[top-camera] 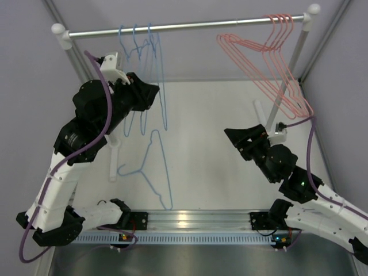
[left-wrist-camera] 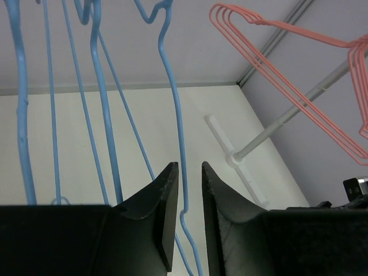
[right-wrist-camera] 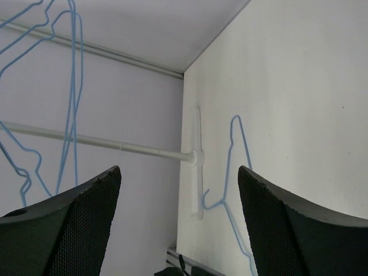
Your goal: Organize the hangers
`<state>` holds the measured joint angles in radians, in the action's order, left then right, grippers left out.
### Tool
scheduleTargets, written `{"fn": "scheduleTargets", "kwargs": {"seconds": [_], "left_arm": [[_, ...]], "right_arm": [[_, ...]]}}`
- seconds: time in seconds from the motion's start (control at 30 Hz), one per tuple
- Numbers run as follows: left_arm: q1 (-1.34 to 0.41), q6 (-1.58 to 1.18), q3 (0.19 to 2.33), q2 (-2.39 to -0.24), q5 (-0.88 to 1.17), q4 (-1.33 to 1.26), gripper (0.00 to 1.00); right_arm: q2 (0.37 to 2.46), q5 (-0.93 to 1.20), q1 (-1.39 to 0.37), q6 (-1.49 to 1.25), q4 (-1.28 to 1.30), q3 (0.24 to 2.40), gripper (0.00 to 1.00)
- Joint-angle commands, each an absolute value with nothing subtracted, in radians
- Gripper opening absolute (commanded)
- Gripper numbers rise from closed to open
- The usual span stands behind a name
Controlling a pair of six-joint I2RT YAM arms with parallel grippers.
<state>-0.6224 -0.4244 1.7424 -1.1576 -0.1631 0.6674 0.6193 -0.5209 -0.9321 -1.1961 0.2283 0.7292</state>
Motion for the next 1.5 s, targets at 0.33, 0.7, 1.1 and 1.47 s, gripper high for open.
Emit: {"fn": "scheduleTargets", "kwargs": {"seconds": [0.33,0.7,1.1,1.47], "left_arm": [[-0.618,-0.428,1.677,-0.925,-0.067,0.649,0.33],[-0.617,-0.460,1.566,-0.684,-0.222,0.675,0.40],[-0.617,-0.482,1.525,-0.623,-0.258,0.680,0.41],[-0.617,-0.486,1.503,-0.609,-0.259,0.684,0.41]], "right_arm": [[0.987,-0.422,-0.998,-1.043,0.170,0.828,0.79],[1.524,-0.540,-1.258,-0.876,0.179,1.115,0.72],[1.877,-0.525,-1.416,-0.727,0.202,1.331,0.57],[1.974,-0.480,-1.459,-0.635,0.175,1.364,0.49]]}}
